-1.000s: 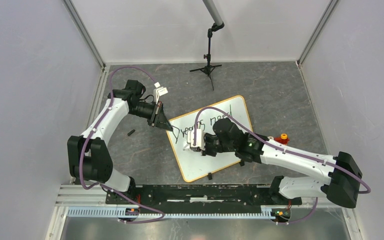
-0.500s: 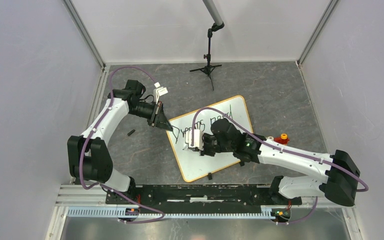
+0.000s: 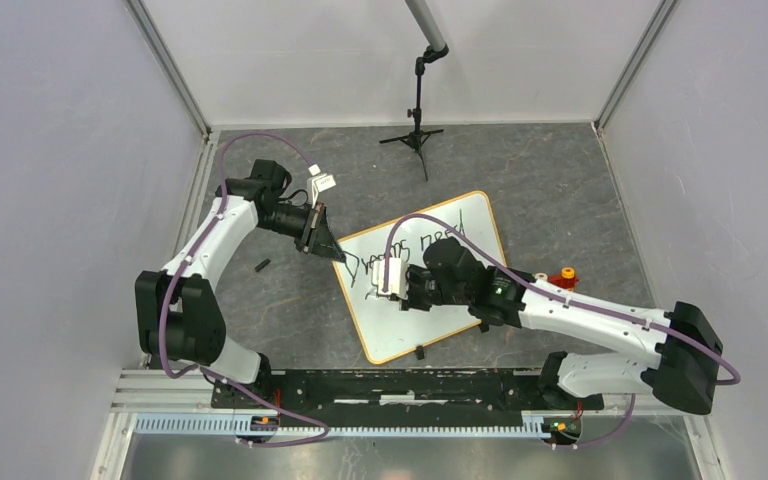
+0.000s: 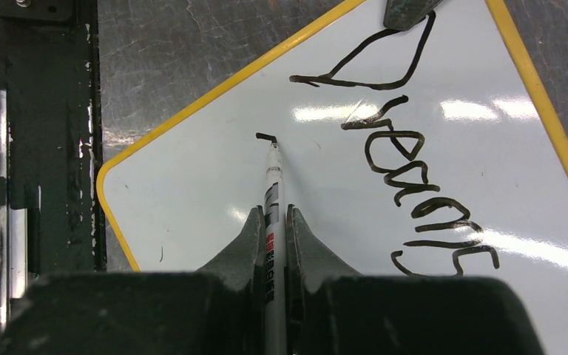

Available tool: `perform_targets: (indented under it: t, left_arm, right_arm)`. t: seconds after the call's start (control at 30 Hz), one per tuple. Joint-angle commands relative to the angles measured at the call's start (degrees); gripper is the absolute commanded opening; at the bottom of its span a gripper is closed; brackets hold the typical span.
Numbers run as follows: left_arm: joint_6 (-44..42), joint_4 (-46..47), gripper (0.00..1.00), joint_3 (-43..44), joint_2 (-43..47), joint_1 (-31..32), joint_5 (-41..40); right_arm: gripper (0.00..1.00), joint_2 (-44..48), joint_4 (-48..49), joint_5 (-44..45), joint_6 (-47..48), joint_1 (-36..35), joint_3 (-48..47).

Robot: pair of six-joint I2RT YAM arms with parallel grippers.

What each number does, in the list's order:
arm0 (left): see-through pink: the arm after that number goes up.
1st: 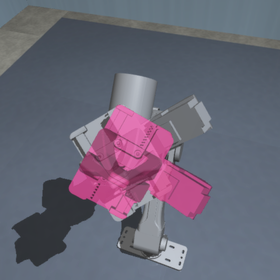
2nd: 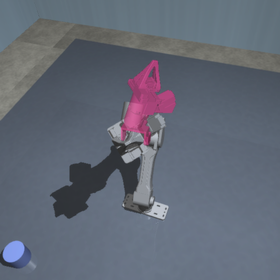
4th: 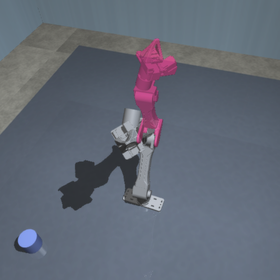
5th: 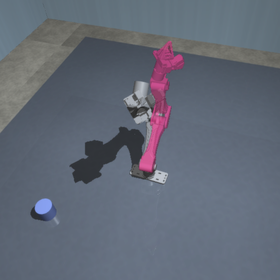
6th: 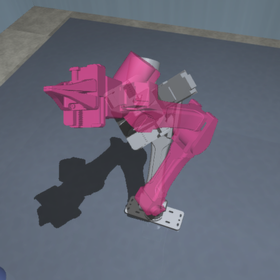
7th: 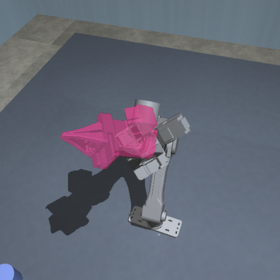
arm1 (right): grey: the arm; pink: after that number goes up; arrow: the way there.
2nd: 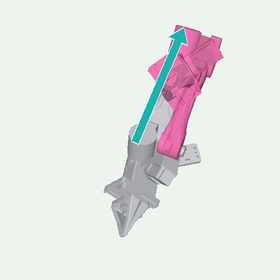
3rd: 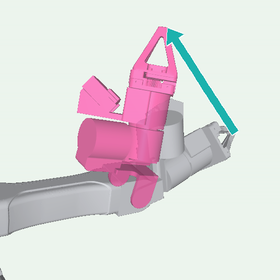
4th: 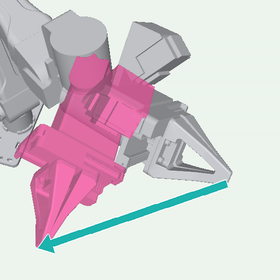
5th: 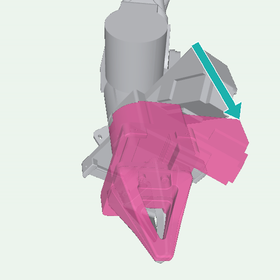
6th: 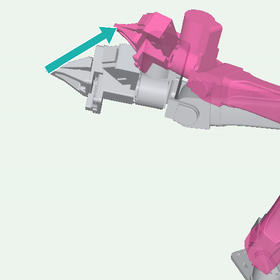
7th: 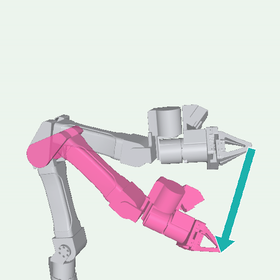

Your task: Write a sentence on the whiteboard

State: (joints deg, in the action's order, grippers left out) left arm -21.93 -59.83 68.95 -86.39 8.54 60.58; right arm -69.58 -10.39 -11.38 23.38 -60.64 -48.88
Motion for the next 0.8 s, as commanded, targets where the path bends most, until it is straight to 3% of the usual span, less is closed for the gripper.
perform_targets:
  t: [0.0,0.77]
  left_arm:
    - [-0.5,1.4,0.02,1.5,-0.3,-0.1,-1.9]
    - [-0.7,1.4,0.03,1.6,-0.3,-0.1,-2.0]
  right_arm:
    - [0.00,1.9,0.0,2.8,1.0,0.2,-0.1]
    - [0.00,2.9,-3.6,3.2,3.1,0.2,-0.2]
